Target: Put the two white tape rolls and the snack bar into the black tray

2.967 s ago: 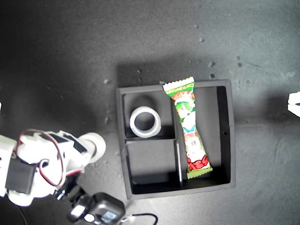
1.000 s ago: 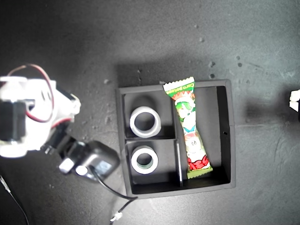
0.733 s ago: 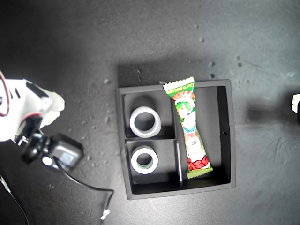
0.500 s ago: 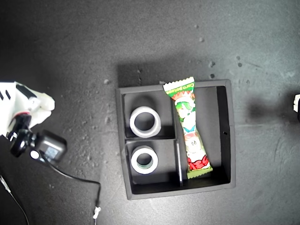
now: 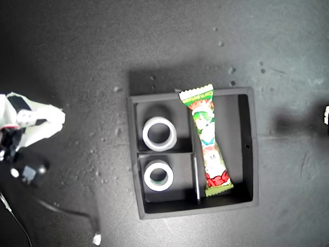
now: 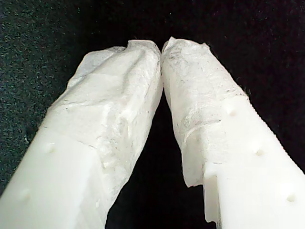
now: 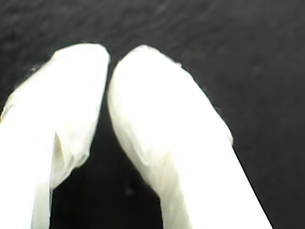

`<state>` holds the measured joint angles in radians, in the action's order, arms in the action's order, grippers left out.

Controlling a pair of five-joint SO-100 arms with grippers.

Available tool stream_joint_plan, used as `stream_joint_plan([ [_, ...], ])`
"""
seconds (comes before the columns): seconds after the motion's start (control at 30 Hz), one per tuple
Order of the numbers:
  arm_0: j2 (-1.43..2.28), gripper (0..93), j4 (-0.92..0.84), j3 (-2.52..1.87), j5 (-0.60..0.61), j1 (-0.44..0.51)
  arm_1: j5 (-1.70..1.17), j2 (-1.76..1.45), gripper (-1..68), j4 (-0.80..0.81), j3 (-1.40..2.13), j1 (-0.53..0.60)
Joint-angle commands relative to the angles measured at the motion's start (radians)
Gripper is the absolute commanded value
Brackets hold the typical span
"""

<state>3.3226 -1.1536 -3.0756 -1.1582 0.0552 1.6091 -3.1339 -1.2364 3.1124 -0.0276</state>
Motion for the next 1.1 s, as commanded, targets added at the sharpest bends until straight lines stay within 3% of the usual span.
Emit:
stream_joint_plan([
  [0.0,0.064,0.0,-0.021,-0.040,-0.021,0.002,0.000,0.008,0.0,-0.014,0.011,0.005],
  [0.2,0.064,0.3,-0.025,-0.063,-0.043,-0.031,-0.025,0.008,0.0,-0.025,0.011,0.003],
  [0.37,0.066,0.2,-0.106,-0.063,-0.184,-0.054,-0.055,0.008,0.0,-0.032,0.011,0.002],
  [0.47,0.066,0.2,-0.158,-0.063,-0.181,-0.044,-0.094,0.008,0.0,-0.034,0.011,0.018],
  [0.6,0.066,0.3,-0.207,-0.063,-0.074,-0.043,-0.091,0.008,0.0,-0.034,0.011,0.023],
  [1.07,0.066,0.3,-0.235,-0.063,-0.101,-0.021,-0.091,0.008,0.0,-0.034,0.011,0.025],
])
